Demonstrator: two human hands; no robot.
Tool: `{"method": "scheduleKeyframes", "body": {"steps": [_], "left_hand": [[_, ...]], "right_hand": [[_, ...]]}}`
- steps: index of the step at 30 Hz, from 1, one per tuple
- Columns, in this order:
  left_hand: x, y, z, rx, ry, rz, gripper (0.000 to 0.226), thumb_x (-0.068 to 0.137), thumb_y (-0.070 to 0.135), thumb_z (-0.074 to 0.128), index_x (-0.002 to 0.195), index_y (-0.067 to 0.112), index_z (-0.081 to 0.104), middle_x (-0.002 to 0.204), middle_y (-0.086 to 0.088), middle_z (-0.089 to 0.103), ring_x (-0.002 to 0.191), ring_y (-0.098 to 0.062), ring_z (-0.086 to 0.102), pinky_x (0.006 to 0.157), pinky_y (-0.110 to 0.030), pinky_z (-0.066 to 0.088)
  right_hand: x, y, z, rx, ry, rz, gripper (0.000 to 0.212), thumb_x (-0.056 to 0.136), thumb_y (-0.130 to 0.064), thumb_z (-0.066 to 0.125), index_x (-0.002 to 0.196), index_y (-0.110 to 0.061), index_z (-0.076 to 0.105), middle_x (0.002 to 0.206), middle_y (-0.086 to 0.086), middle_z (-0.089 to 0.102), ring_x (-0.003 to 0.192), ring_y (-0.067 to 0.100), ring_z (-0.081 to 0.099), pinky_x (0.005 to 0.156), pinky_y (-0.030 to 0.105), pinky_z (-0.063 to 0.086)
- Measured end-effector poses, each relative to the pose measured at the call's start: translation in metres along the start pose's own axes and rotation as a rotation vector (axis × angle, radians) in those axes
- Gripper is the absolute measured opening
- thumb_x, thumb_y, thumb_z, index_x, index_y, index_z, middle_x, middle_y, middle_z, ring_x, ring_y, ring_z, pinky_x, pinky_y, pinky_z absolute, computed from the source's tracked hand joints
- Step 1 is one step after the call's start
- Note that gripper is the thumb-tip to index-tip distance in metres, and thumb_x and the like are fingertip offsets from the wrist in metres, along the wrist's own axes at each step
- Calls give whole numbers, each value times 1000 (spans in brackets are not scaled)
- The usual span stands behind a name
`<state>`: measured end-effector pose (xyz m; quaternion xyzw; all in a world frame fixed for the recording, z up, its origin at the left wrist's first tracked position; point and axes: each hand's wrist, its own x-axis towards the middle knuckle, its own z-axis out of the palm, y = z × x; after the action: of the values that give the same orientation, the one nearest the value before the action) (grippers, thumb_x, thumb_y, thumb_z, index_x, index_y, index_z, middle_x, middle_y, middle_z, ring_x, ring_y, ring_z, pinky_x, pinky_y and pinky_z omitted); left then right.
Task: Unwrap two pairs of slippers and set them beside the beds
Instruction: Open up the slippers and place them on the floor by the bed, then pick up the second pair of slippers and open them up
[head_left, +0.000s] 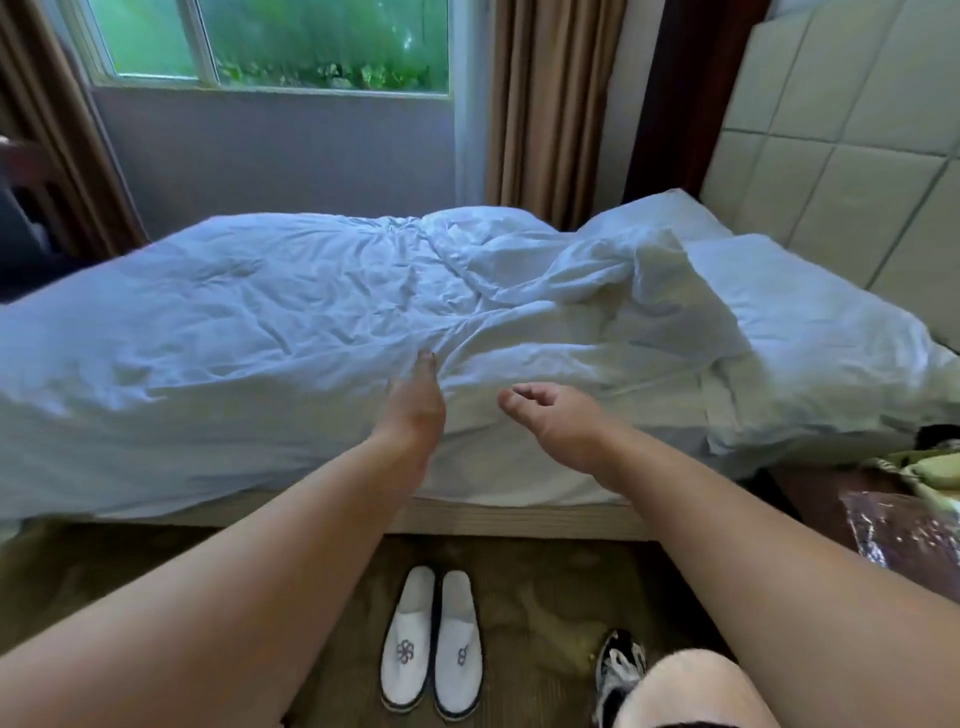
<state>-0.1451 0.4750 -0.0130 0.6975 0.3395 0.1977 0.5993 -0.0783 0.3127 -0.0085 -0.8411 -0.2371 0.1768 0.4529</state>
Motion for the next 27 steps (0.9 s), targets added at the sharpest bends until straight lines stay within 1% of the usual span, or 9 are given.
{"method": "scheduleKeyframes", "body": {"steps": [2,4,6,10,15,19,22,25,27], "left_hand": [[-17,23,-1,18,-28,66,72,99,58,31,153,11,26,161,-10,26,147,-25,24,120,-40,14],[-33,40,-4,91,-40,131,76,98,61,30,156,13,19,164,-7,18,150,-23,16,119,-39,9],[-51,53,-8,158,-46,191,77,96,64,29,155,15,21,163,-7,20,149,-25,18,118,-41,12],[-92,79,-8,202,-80,321,72,97,61,29,155,19,23,163,-6,22,149,-23,19,119,-43,13],[-141,104,2,362,-69,473,72,97,62,29,156,22,18,164,-4,18,151,-24,10,120,-52,8],[-172,116,18,484,-93,614,71,97,61,28,157,25,13,165,-2,9,152,-19,-2,120,-48,-1],[-185,118,34,526,-107,699,71,97,61,30,157,27,12,166,-1,6,152,-17,-4,120,-47,-3],[-191,115,52,547,-121,813,73,95,62,32,156,29,13,166,2,6,151,-15,-6,120,-46,-3],[-194,112,64,561,-124,892,75,93,64,33,156,29,13,166,3,6,151,-13,-7,120,-45,-4]], "right_hand": [[-25,-10,-21,29,60,-44,61,85,-62,58,133,-26,57,130,-3,62,118,12,56,92,26,42],[-49,-20,-41,68,120,-78,58,86,-59,60,133,-26,57,128,-2,63,112,9,58,84,21,44],[-73,-29,-59,85,173,-103,56,86,-57,62,132,-26,57,127,-3,63,106,7,58,73,15,42],[-116,-46,-88,102,270,-157,52,89,-49,63,132,-21,56,123,-1,63,98,5,58,69,11,41],[-160,-61,-116,141,413,-220,52,88,-48,64,130,-18,59,120,0,64,110,13,60,97,30,48],[-190,-67,-134,134,512,-254,46,88,-46,64,125,-19,62,113,-1,66,105,11,61,95,26,47],[-210,-65,-147,118,571,-281,45,88,-46,63,125,-20,62,119,4,66,112,15,59,101,35,46],[-224,-59,-159,-10,667,-312,46,88,-47,61,128,-24,60,131,-4,59,120,11,52,104,33,42],[-232,-53,-166,-161,763,-356,45,88,-46,61,128,-24,59,132,-5,57,122,12,50,106,38,40]]}}
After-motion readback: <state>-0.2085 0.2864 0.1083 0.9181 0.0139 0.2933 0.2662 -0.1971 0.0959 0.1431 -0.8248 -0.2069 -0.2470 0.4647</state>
